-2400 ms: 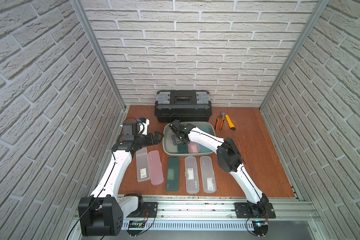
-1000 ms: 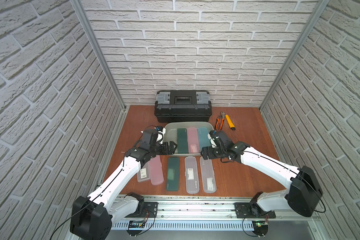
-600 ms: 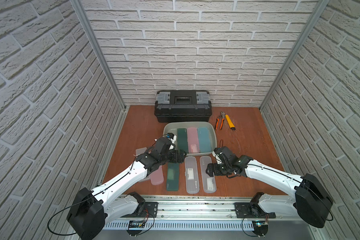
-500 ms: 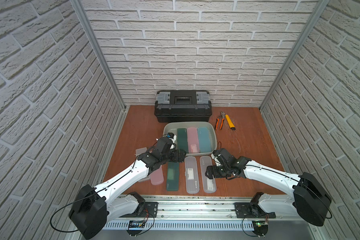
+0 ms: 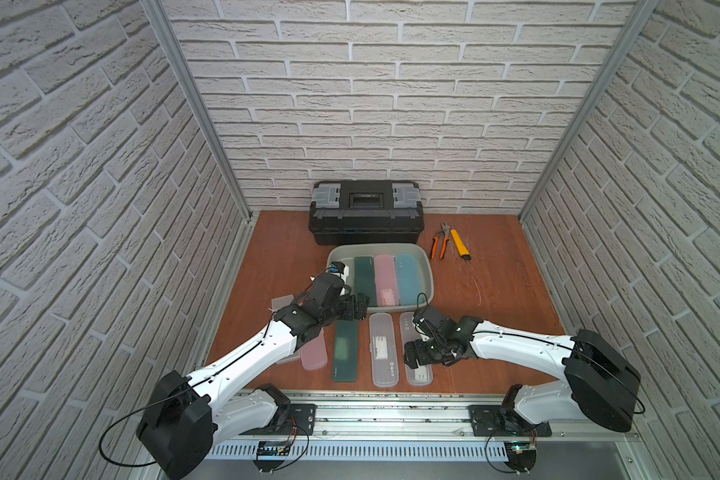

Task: Put the pencil case into the storage box
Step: Pick up the pencil case from the center of the board.

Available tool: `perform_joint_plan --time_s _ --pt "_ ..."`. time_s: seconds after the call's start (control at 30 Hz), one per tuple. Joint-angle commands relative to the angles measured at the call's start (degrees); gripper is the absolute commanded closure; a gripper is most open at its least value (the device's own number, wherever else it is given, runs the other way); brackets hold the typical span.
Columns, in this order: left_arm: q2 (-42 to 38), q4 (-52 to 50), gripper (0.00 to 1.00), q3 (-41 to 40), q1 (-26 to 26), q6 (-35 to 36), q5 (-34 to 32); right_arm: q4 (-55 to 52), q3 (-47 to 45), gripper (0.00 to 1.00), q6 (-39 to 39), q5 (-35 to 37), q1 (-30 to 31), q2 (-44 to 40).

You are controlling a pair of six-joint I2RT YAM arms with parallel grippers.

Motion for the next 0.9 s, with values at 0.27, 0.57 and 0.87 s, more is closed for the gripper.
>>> perform_joint_plan --time_s 0.27,0.57,0.87 --pt "-2.56 0.22 0.01 0.14 0.47 0.09 -2.30 -10.43 7.01 0.08 3.74 12.58 4.96 8.46" --pt "-3.43 -1.62 0.01 0.98 0.47 1.35 -2.94 -12.87 4.62 0.08 5.68 16.65 5.24 6.29" --pt "-4.73 -3.37 0.02 1.35 0.46 1.91 -3.79 -8.02 1.73 0.14 7.91 14.60 5.46 9.24"
